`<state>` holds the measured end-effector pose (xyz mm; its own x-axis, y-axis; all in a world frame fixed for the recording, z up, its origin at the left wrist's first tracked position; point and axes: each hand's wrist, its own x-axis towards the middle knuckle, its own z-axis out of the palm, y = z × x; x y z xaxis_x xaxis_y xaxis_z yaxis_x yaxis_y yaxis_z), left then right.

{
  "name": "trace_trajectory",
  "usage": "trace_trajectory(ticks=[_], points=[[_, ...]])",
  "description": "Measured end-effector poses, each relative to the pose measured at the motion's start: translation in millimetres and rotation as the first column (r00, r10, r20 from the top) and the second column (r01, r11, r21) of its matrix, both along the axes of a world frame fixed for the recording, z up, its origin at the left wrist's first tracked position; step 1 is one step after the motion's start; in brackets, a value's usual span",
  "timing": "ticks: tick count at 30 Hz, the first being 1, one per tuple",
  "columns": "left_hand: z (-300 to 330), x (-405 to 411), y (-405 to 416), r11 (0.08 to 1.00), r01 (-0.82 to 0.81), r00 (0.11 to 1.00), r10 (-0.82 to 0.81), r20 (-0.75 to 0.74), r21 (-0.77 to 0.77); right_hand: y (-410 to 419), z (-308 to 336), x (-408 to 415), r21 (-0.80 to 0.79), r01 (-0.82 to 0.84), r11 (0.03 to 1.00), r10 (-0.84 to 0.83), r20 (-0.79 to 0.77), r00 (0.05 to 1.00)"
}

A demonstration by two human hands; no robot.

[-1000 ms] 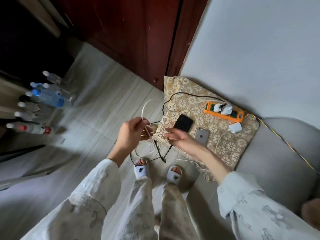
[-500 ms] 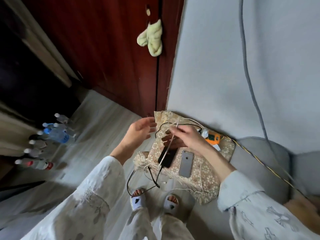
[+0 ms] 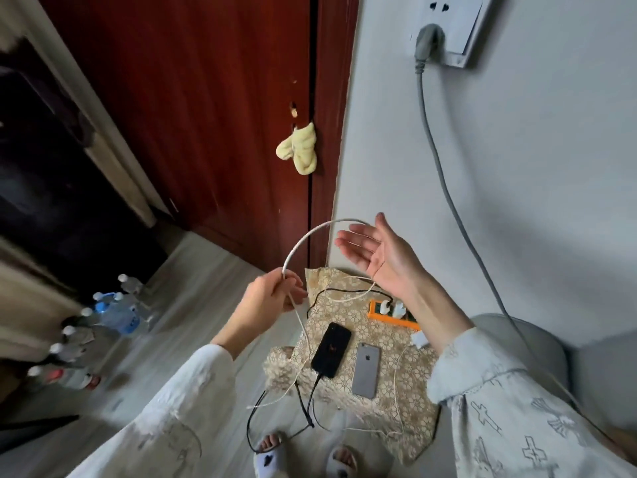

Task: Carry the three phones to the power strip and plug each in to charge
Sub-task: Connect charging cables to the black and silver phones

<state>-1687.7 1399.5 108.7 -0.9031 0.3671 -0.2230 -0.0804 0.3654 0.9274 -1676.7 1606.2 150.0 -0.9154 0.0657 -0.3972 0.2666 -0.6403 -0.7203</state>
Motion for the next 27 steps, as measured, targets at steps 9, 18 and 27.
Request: trace_trajectory(ticks=[9, 18, 27], points=[[79, -35, 5, 0.895, -0.121, 0.992, 0.122, 0.026, 0.429, -42, -41, 32, 0.641, -0.529, 0.556, 0.543, 0.201, 0.815], [75, -76, -55, 0.533, -0.468, 0.883, 0.306, 0.355, 0.705, -9, -57, 42, 0.862, -0.406, 0.305, 0.327, 0.306, 0.894], [35, -46, -58, 0.852, -0.38, 0.907, 0.269, -0.323, -0.359, -13, -3, 14, 0.938, -0.147, 0.314, 0.359, 0.026, 0.933]])
